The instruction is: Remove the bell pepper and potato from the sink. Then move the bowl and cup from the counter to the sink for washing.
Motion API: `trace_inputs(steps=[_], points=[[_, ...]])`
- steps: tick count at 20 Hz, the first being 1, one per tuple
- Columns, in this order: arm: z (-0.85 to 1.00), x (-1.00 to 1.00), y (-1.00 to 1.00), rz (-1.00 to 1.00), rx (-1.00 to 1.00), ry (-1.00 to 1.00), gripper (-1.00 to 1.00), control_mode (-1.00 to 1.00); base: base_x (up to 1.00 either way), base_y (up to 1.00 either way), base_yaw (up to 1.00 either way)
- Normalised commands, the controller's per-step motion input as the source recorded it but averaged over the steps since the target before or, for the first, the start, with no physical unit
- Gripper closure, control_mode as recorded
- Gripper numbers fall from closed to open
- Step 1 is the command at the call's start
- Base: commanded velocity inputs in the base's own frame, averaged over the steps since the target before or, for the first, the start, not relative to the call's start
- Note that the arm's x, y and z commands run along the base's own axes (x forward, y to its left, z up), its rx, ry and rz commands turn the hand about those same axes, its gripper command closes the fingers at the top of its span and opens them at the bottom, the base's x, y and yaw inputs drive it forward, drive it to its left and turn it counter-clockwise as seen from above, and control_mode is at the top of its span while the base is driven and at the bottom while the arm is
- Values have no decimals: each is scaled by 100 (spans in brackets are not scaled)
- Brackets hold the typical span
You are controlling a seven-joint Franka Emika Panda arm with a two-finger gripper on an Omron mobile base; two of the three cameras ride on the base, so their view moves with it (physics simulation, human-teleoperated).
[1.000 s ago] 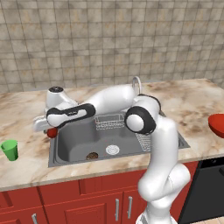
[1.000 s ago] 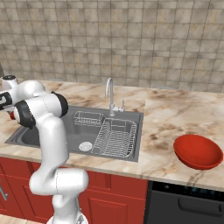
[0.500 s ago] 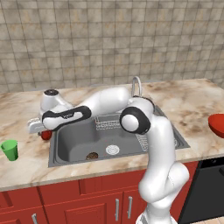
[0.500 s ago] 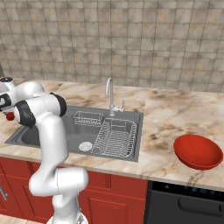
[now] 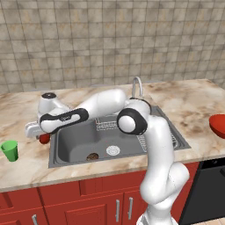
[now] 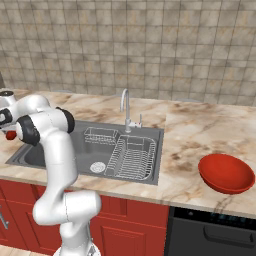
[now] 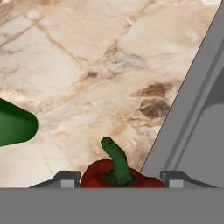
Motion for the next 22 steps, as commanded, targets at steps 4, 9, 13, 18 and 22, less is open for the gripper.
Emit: trace_inputs(steps=[4,9,13,18,22], points=[[-13,4,11,0,0,3,100,-100,0,0,0],[-17,4,5,0,0,6,100,-100,0,0,0],[-16,4,7,0,0,5,100,-100,0,0,0],[-12,7,8,0,0,3,100,-100,0,0,0],[-12,6,11,0,0,1,100,-100,0,0,0]])
